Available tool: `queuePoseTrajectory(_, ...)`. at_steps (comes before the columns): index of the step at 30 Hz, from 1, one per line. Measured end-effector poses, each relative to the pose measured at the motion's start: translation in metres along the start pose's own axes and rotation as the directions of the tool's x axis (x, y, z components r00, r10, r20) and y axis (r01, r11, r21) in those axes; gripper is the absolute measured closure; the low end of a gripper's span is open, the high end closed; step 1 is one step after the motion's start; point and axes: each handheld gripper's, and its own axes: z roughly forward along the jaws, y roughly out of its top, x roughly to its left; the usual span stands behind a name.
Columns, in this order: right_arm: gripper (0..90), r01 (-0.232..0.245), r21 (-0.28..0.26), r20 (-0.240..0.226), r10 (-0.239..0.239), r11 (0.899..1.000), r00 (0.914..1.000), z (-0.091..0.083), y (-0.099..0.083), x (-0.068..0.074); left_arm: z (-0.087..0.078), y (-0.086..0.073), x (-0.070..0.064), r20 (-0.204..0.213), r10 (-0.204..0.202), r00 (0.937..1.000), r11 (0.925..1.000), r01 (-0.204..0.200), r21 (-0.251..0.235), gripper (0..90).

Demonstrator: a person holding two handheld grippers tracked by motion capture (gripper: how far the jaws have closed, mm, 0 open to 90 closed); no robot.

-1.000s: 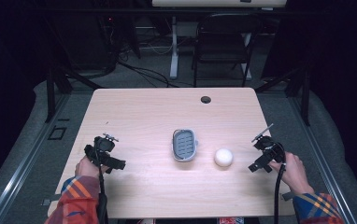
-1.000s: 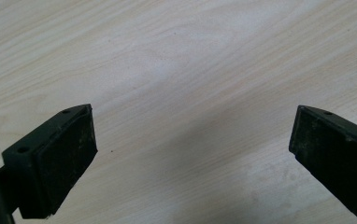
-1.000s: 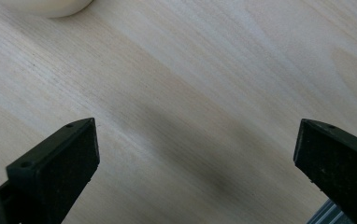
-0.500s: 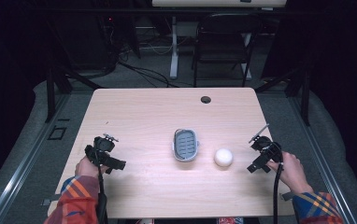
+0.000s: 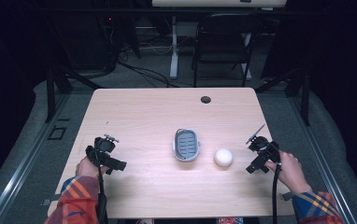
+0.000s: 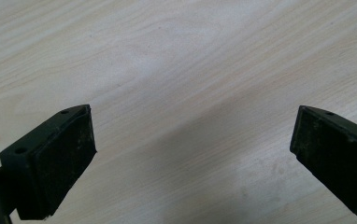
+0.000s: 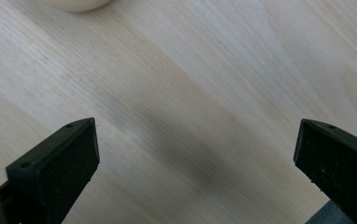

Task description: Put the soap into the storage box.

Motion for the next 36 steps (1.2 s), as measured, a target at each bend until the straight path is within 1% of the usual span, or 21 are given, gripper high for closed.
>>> queuePoseTrajectory(1,0.0,-0.018,-0.042,-0.015,0.017,0.999,0.9997,0.002,0.0,0.004,-0.001,0.0,0.001,0.002,-0.002,1.0,1.0,0.002,-0.001,0.1)
queuePoseTrajectory(2,0.0,-0.018,-0.042,-0.015,0.017,0.999,0.9997,0.002,0.0,0.004,-0.001,0.0,0.001,0.002,-0.002,1.0,1.0,0.002,-0.001,0.1)
queuePoseTrajectory(3,0.0,0.015,-0.016,-0.036,-0.016,1.0,0.9992,0.0,0.004,0.005,0.0,0.0,0.0,0.004,-0.001,1.0,1.0,0.001,-0.002,0.0)
queuePoseTrajectory(4,0.0,-0.039,-0.091,-0.061,0.034,0.995,0.9976,0.005,0.002,0.01,0.0,0.0,0.0,0.007,0.002,1.0,1.0,-0.002,-0.001,0.1)
queuePoseTrajectory(5,0.0,0.054,0.012,-0.037,-0.054,0.998,0.9979,-0.003,0.008,0.007,0.0,0.0,0.0,0.01,0.002,0.9999,1.0,-0.002,-0.002,0.0)
queuePoseTrajectory(6,0.0,-0.066,-0.14,-0.07,0.056,0.988,0.996,0.008,0.003,0.016,0.0,0.0,0.001,0.01,0.002,0.9999,1.0,-0.002,-0.002,0.0)
queuePoseTrajectory(7,0.0,-0.021,-0.089,-0.071,0.014,0.996,0.9974,0.003,0.007,0.015,0.0,-0.001,0.001,0.009,0.0,1.0,1.0,0.0,-0.007,0.1)
queuePoseTrajectory(8,0.0,-0.021,-0.089,-0.071,0.014,0.996,0.9974,0.003,0.007,0.015,0.0,-0.001,0.001,0.009,0.0,1.0,1.0,0.0,-0.007,0.1)
queuePoseTrajectory(9,0.0,0.008,-0.083,-0.066,-0.013,0.996,0.9977,0.001,0.01,0.016,0.0,0.0,0.001,0.012,0.001,0.9999,1.0,-0.001,-0.006,0.1)
queuePoseTrajectory(10,0.0,0.034,-0.056,-0.061,-0.038,0.998,0.9974,0.0,0.012,0.015,0.0,0.0,0.001,0.015,0.0,0.9999,1.0,0.0,-0.006,0.1)
queuePoseTrajectory(16,0.0,0.047,-0.062,-0.071,-0.051,0.997,0.9962,-0.001,0.019,0.016,0.0,0.0,0.0,0.015,0.001,0.9999,1.0,-0.001,-0.005,0.1)
queuePoseTrajectory(17,0.0,0.062,-0.071,-0.067,-0.067,0.996,0.9955,-0.002,0.022,0.017,0.0,0.0,0.0,0.017,0.006,0.9998,1.0,-0.006,-0.004,0.0)
queuePoseTrajectory(18,0.0,0.059,-0.08,-0.076,-0.065,0.995,0.995,-0.002,0.023,0.019,0.0,0.0,0.0,0.017,0.007,0.9998,1.0,-0.007,-0.006,0.0)
queuePoseTrajectory(20,0.0,0.071,-0.078,-0.075,-0.077,0.994,0.9942,-0.002,0.026,0.02,-0.001,0.0,0.0,0.018,0.007,0.9998,1.0,-0.007,-0.004,0.1)
queuePoseTrajectory(21,0.0,0.068,-0.089,-0.078,-0.075,0.994,0.9942,-0.001,0.028,0.021,0.0,0.0,0.001,0.021,0.003,0.9998,1.0,-0.003,-0.006,0.1)
queuePoseTrajectory(24,0.0,0.071,-0.089,-0.08,-0.078,0.993,0.9937,-0.002,0.031,0.024,0.0,-0.001,0.002,0.028,-0.009,0.9996,0.9999,0.009,-0.007,0.0)
queuePoseTrajectory(25,0.0,0.088,-0.09,-0.077,-0.095,0.992,0.9925,-0.002,0.036,0.026,-0.001,-0.001,0.004,0.037,-0.02,0.9991,0.9997,0.021,-0.013,0.0)
queuePoseTrajectory(28,0.0,0.099,-0.082,-0.084,-0.106,0.992,0.9908,-0.002,0.042,0.028,-0.001,-0.001,0.003,0.041,-0.02,0.999,0.9997,0.02,-0.016,0.0)
queuePoseTrajectory(31,0.0,0.105,-0.088,-0.089,-0.113,0.991,0.9896,-0.003,0.046,0.03,0.0,0.0,0.002,0.041,-0.007,0.9991,0.9999,0.007,-0.009,0.0)
queuePoseTrajectory(33,0.0,0.094,-0.1,-0.1,-0.103,0.991,0.9896,-0.003,0.048,0.031,0.0,0.0,0.002,0.039,-0.009,0.9992,0.9999,0.01,-0.006,0.0)
queuePoseTrajectory(36,0.0,0.103,-0.097,-0.104,-0.112,0.99,0.9882,-0.003,0.051,0.033,-0.001,-0.001,0.003,0.048,-0.013,0.9988,0.9998,0.013,-0.012,0.0)
